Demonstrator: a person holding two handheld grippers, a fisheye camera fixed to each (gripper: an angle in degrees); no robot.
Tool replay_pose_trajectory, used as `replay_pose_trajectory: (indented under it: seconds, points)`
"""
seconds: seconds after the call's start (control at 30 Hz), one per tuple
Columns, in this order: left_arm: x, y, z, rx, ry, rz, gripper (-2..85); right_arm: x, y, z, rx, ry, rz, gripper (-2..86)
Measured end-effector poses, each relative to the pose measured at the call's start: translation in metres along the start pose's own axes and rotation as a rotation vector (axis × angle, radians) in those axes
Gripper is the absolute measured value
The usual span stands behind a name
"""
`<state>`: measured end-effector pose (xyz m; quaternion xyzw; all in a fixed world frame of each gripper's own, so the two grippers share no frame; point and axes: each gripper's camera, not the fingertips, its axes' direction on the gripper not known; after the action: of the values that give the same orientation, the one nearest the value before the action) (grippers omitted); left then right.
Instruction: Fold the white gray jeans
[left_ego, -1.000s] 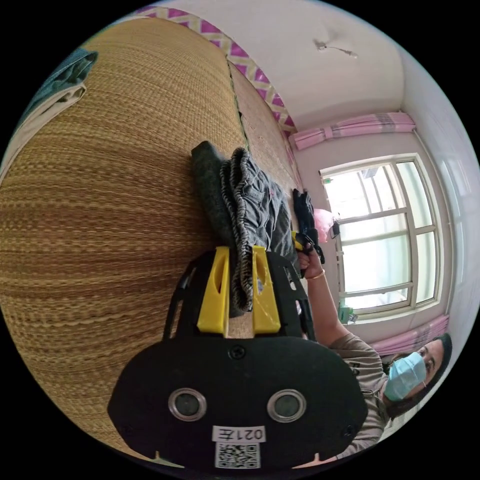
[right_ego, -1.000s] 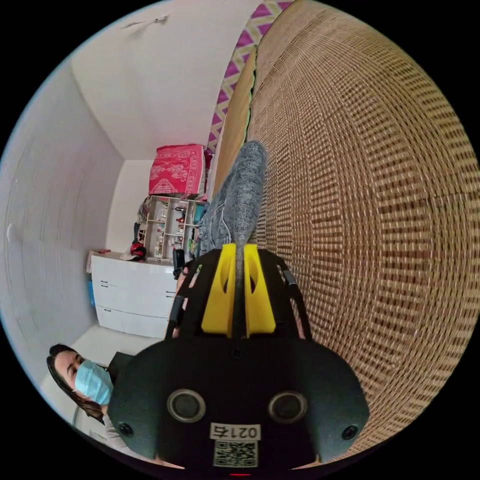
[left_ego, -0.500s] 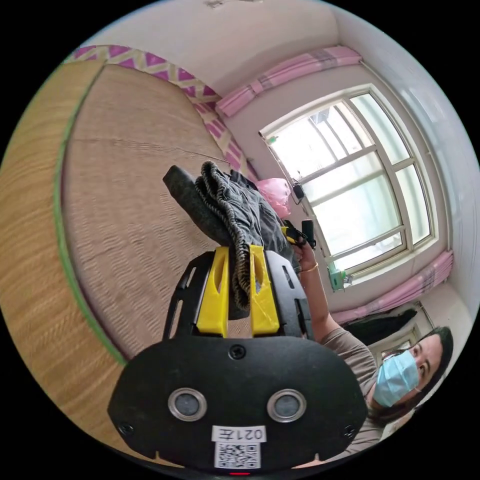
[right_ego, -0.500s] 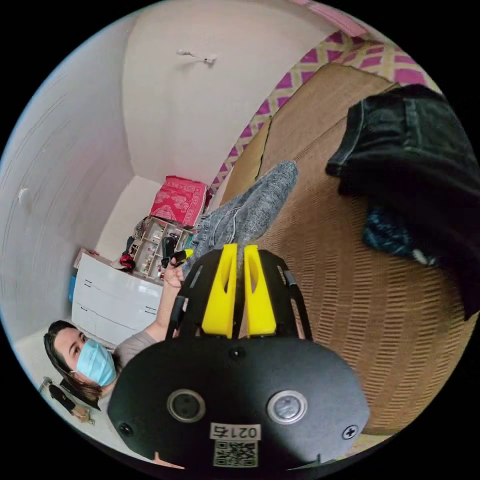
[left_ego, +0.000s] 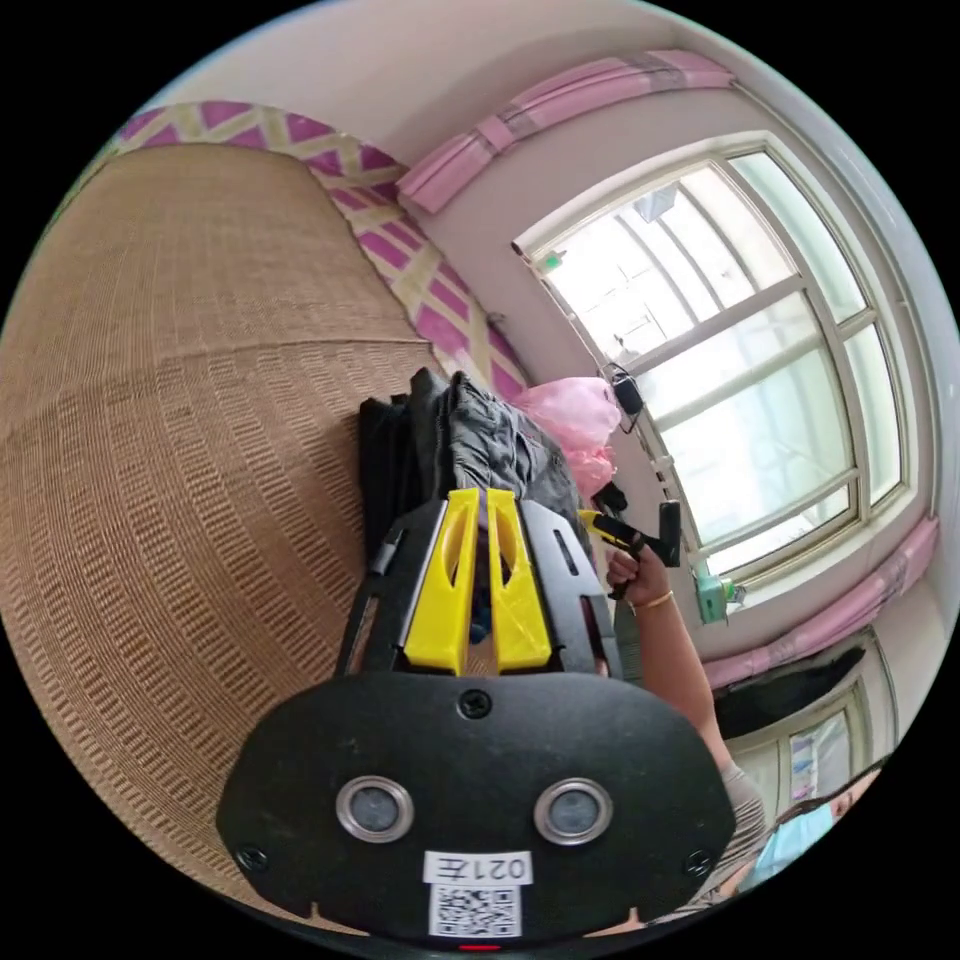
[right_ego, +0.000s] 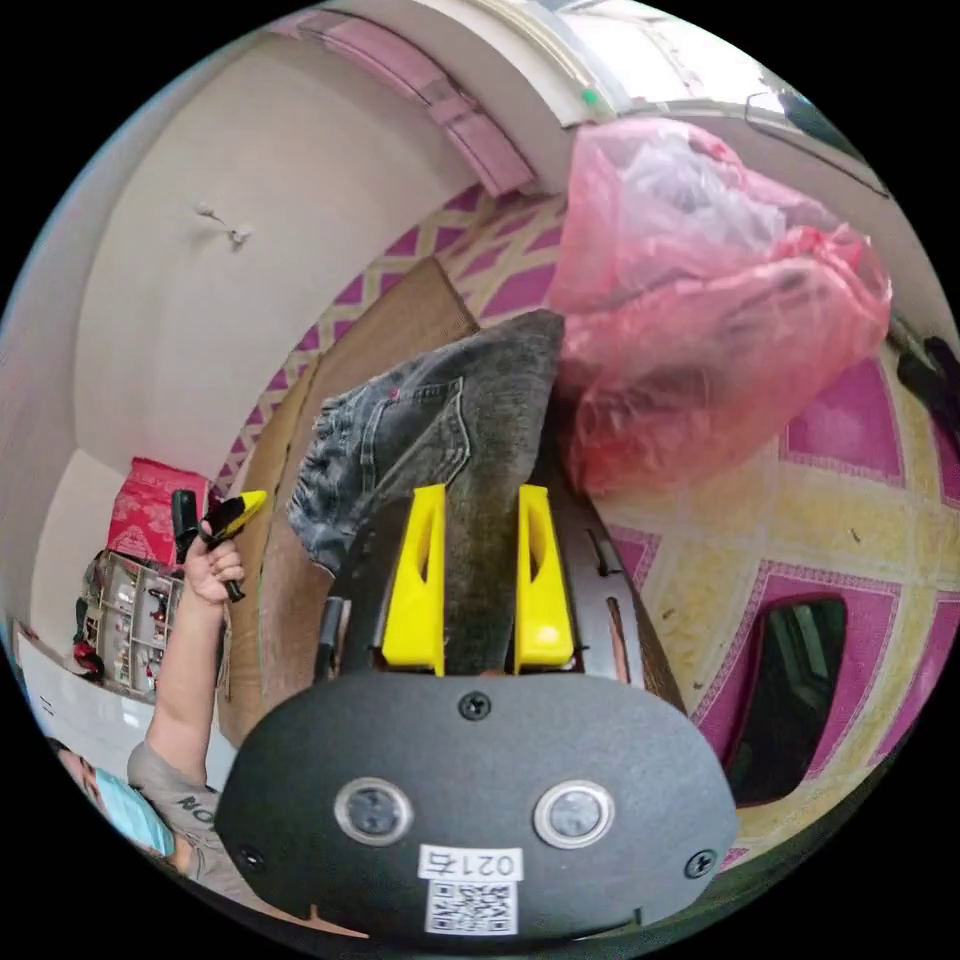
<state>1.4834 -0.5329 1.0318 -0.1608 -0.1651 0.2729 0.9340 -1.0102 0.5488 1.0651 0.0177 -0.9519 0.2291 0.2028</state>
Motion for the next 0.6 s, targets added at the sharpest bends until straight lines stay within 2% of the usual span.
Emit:
replay_pose_trajectory:
  seconds: [0.07,0.2,0.33,0.43,0.53,0.6]
  points:
    - [-0.041,0.034,-0.008,-0.026,0.061,-0.003,-0.6,0.019,0.003,0.034,-0.100,-0.040,-0.002,11.7]
    - [-0.053,0.102,-0.061,-0.079,0.085,0.051,-0.9,0.069,0.025,0.006,0.074,-0.359,0.149,10.9]
    - [-0.005,0.209,-0.151,-0.109,0.073,0.158,-1.0,0.068,0.051,-0.045,0.163,-0.400,0.213,10.8]
    - [0.041,0.304,-0.224,-0.105,-0.058,0.290,-1.0,0.011,0.068,-0.076,0.126,-0.409,0.134,11.2]
    - [0.064,0.411,-0.303,-0.041,-0.173,0.332,-1.0,-0.103,0.088,-0.096,0.041,-0.417,-0.052,11.3]
    - [0.067,0.477,-0.352,0.034,-0.156,0.305,-1.0,-0.210,0.113,-0.107,-0.042,-0.437,-0.203,11.1]
